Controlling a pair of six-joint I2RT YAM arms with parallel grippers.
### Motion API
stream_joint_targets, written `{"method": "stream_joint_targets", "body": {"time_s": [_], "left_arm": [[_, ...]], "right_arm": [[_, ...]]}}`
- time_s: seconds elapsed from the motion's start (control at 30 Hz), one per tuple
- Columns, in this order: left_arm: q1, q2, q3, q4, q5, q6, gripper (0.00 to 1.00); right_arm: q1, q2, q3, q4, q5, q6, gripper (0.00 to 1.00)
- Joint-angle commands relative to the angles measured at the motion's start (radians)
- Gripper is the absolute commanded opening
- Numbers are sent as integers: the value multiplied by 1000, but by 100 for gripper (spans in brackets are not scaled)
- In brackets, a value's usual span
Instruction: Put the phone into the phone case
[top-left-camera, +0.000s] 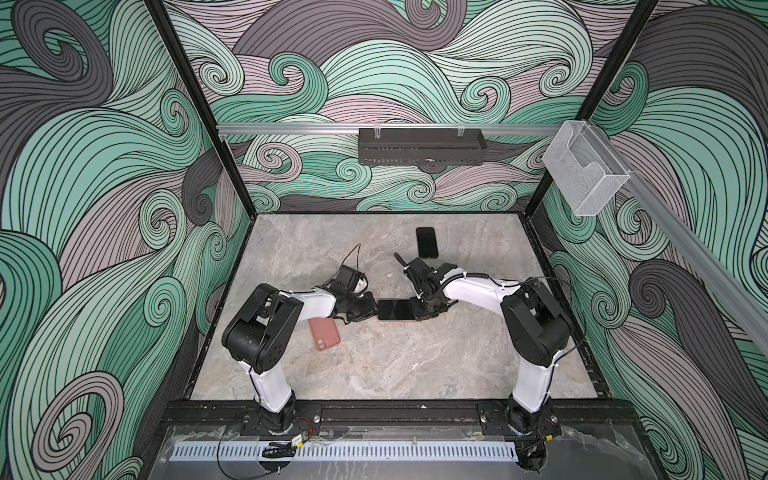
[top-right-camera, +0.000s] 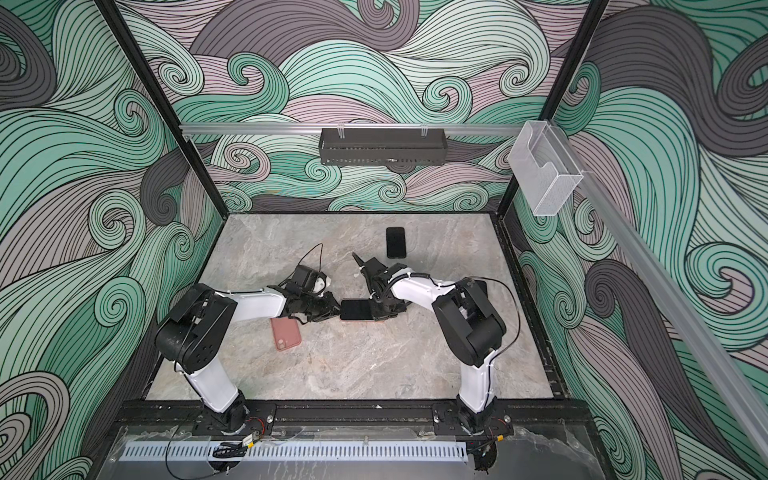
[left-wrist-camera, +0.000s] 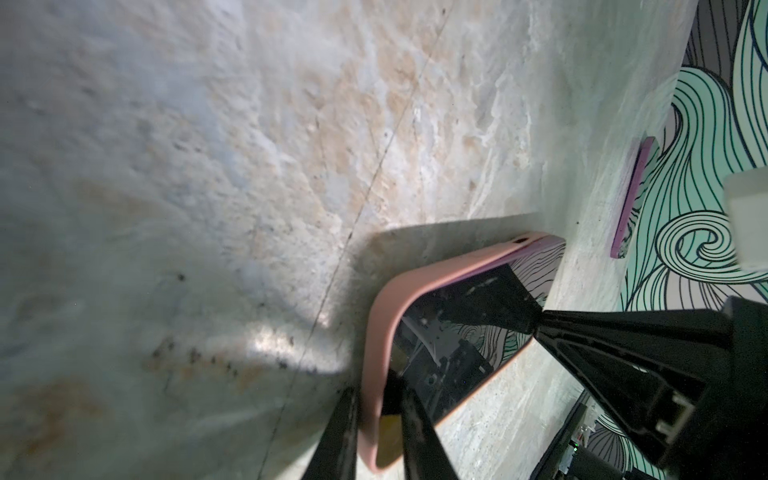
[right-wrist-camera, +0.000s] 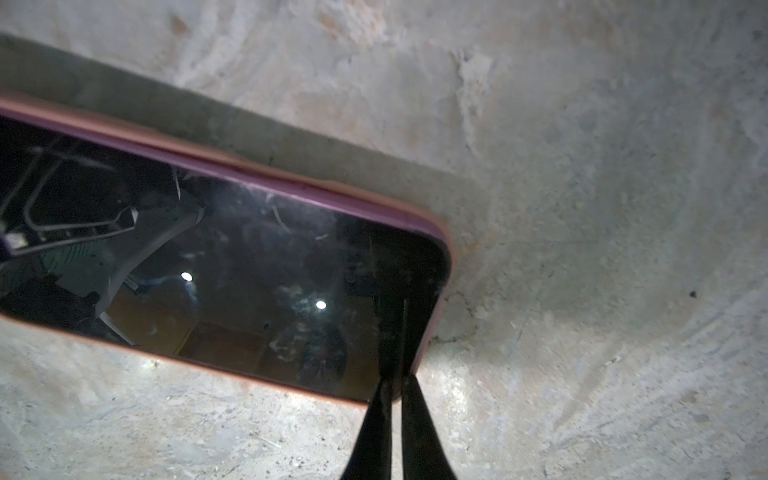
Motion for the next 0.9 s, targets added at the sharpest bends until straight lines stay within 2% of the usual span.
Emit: {"method": "stream_joint_targets", "body": {"time_s": [0.0, 0.23, 0.4, 0.53, 0.67, 0.87], "left_arm": [[-14, -22, 20, -61, -13, 14, 22], [-12, -40, 70, -98, -38, 46, 22], [-12, -34, 105, -124, -48, 71, 38], [-9, -19, 136, -155, -73, 95, 39], [-7, 13, 172, -189, -91, 118, 32], [-7, 50, 198, -208, -103, 134, 31]], "right_arm": [[-8, 62, -23, 34, -88, -34, 13], [-64, 18, 52, 12, -126, -64, 17], [-100, 26, 88, 7, -132, -69, 18], [-110, 42, 111, 7, -114, -69, 18], [-114, 69, 130, 2, -85, -72, 18], [-115, 96, 134, -2, -54, -72, 18]]}}
